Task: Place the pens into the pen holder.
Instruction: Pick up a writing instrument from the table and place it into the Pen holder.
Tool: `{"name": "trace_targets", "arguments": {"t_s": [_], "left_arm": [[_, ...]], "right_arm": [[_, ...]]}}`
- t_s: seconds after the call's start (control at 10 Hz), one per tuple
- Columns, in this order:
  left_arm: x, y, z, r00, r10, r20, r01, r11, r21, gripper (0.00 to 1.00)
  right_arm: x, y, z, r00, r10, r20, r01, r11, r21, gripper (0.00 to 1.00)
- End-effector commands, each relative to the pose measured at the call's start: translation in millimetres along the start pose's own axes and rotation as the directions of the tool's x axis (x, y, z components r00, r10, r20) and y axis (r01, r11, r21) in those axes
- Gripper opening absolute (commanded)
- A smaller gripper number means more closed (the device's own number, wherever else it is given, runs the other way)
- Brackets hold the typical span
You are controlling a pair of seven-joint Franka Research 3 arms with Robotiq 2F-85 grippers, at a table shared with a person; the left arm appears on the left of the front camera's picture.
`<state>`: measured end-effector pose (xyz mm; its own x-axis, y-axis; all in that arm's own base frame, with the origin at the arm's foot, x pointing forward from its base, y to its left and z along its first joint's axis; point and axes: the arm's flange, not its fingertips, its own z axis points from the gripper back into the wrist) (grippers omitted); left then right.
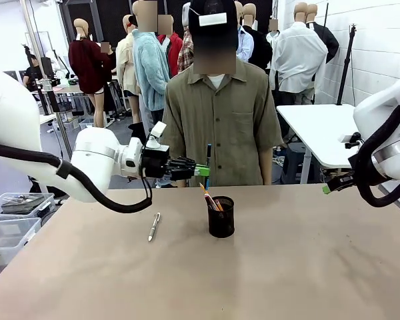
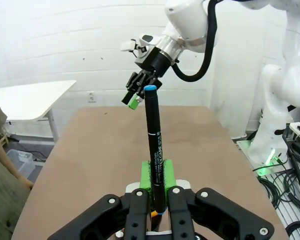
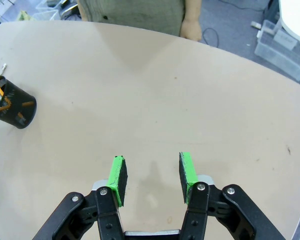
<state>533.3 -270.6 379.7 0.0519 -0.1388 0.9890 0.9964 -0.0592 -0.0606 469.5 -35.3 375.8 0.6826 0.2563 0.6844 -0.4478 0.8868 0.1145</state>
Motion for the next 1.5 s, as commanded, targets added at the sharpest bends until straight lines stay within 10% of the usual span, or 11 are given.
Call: {"name": "trace_targets", "arguments": {"t_s": [0.0, 1.2, 1.4], "left_arm": [[-2.0, 12.8, -16.4, 0.999, -0.002, 0.037, 0.001, 1.000, 0.014, 0.00], [-53.0, 30.9, -60.0, 0.996, 0.044, -0.077, -0.043, 0.999, 0.021, 0.00], [-52.0, 31.9, -58.1, 0.997, 0.023, -0.073, -0.021, 0.999, 0.037, 0.33]], "right_arm": [[-1.1, -1.3, -0.4, 1.000, 0.010, 0.010, -0.010, 1.000, 0.012, 0.55], [-1.1, -1.3, -0.4, 1.000, 0.010, 0.010, -0.010, 1.000, 0.012, 0.55], [-1.1, -1.3, -0.4, 1.000, 0.010, 0.010, -0.010, 1.000, 0.012, 0.55]]}}
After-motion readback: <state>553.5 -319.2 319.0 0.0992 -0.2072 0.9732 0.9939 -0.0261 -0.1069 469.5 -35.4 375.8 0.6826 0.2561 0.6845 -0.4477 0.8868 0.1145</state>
